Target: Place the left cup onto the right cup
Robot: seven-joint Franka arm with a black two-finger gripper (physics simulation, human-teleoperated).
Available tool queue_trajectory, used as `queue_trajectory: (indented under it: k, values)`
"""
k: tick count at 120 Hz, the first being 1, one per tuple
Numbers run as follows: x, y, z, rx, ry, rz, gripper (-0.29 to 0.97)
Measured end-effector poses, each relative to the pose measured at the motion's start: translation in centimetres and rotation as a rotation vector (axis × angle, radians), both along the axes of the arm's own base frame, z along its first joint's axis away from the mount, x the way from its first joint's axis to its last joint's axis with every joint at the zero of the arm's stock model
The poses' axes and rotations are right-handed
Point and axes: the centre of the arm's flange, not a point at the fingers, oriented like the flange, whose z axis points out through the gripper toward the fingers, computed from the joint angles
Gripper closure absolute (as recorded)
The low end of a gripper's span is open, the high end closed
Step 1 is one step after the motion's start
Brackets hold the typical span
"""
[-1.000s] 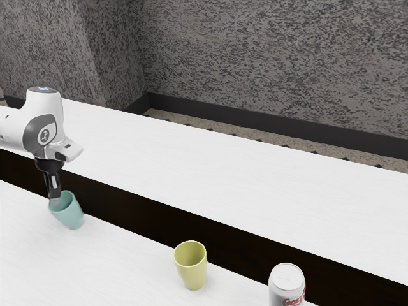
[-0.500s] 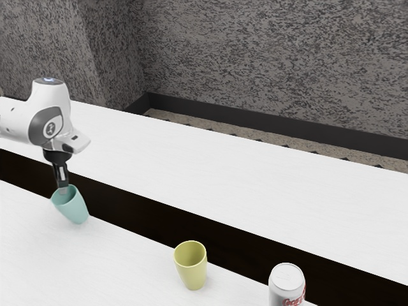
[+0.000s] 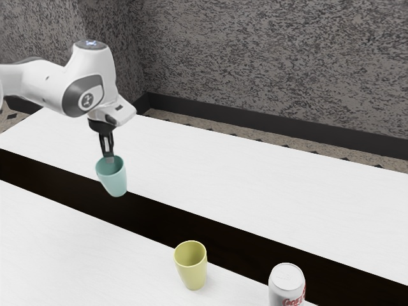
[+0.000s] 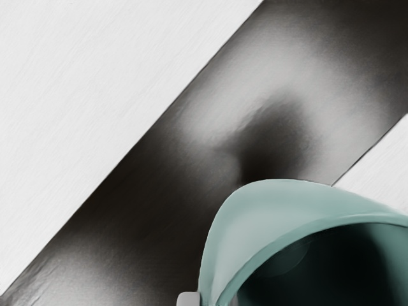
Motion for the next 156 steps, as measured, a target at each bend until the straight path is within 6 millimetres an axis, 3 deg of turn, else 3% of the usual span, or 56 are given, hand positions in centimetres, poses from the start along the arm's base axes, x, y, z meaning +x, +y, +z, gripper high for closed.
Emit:
queue_trajectory:
  k: [50, 68, 87, 101, 128, 156]
  values:
    - [1.1, -12.1, 5.1, -0.005, -0.076, -0.15, 0.79]
    - [0.1, -15.9, 5.5, -0.015, -0.076, -0.192, 0.79]
    - [-2.3, -19.3, 5.6, -0.03, -0.048, -0.226, 0.79]
    - [-3.3, -20.5, 5.6, -0.028, -0.018, -0.222, 0.79]
    - [-3.7, -20.1, 5.1, -0.016, 0.023, -0.175, 0.79]
    - [-4.3, -23.6, 4.4, 0.0, 0.023, -0.209, 0.79]
